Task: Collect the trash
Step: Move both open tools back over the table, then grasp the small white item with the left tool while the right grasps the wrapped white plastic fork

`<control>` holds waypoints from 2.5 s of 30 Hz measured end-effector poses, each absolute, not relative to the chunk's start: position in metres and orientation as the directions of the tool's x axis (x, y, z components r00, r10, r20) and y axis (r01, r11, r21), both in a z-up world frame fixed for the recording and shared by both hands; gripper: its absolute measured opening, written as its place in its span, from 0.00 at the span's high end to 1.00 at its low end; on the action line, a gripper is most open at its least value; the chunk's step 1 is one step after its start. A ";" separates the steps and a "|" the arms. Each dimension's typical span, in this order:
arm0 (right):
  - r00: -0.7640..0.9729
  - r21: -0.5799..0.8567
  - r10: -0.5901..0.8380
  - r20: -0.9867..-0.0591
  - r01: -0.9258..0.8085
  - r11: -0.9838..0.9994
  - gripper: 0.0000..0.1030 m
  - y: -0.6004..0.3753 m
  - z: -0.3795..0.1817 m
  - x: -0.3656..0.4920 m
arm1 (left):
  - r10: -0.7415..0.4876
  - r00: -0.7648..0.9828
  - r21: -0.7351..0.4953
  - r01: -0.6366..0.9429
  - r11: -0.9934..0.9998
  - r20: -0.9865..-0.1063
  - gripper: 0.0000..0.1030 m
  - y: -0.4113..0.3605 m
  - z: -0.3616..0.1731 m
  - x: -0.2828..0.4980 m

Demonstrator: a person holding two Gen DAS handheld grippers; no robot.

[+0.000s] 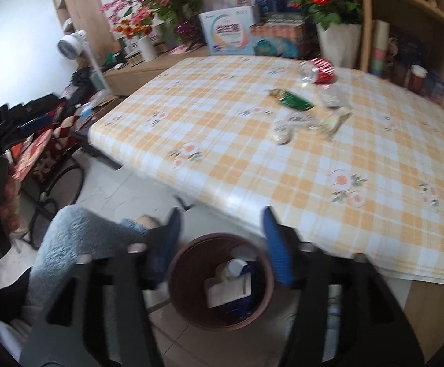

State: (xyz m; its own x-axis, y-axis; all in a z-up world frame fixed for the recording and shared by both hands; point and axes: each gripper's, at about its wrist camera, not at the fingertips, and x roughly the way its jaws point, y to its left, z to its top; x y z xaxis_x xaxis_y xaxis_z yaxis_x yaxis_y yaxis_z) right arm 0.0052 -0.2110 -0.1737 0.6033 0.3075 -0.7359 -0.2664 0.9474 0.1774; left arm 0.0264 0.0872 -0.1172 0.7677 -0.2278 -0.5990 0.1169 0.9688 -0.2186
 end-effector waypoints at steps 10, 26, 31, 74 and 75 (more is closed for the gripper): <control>0.708 0.051 0.064 -0.703 -0.040 0.998 0.06 -0.264 -0.165 0.022 | -0.223 0.767 -0.199 0.126 0.972 -0.602 0.06 0.080 -0.120 0.033; 0.701 0.076 0.008 -0.713 0.066 0.995 0.05 -0.308 -0.185 0.056 | -0.265 0.702 -0.131 0.240 0.962 -0.661 0.06 0.026 -0.147 0.081; 0.686 0.078 0.036 -0.727 0.031 0.996 0.05 -0.313 -0.195 0.075 | -0.300 0.674 -0.139 0.283 0.949 -0.675 0.06 -0.007 -0.160 0.109; 0.568 0.181 0.103 -0.816 0.083 0.980 0.26 -0.340 -0.264 0.280 | -0.388 0.507 -0.251 0.320 0.914 -0.770 0.88 -0.086 -0.249 0.237; 0.566 0.178 0.099 -0.818 0.087 0.980 0.26 -0.338 -0.265 0.285 | -0.374 0.510 -0.245 0.303 0.921 -0.774 0.89 -0.081 -0.248 0.236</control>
State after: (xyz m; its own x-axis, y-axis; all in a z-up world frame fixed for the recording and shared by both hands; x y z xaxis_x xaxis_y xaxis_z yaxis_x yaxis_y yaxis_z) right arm 0.2846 -0.3376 -0.2648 0.5660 0.0986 -0.8185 0.0868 0.9802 0.1781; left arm 0.2364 -0.0814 -0.2475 0.5104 -0.3739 -0.7744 0.3027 0.9210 -0.2452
